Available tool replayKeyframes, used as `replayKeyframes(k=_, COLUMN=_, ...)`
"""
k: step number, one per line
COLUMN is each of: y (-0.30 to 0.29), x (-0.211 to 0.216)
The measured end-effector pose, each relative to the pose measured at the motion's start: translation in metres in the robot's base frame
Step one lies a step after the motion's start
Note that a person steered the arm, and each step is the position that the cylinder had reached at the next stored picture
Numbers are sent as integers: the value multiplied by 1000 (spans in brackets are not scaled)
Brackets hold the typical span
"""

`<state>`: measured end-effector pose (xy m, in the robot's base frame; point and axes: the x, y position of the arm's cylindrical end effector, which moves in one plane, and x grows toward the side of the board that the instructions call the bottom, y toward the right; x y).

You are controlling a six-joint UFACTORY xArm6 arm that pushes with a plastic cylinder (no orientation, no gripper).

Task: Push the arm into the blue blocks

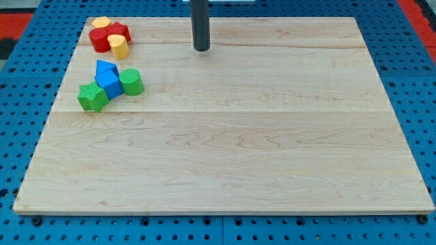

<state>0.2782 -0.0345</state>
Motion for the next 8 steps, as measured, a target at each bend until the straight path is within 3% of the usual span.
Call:
replayKeyframes(k=2, y=-7, x=-47)
replayKeyframes(k=4, y=-93, x=-87)
replayKeyframes(k=6, y=-120, x=-87)
replayKeyframes(k=8, y=-211, x=-87)
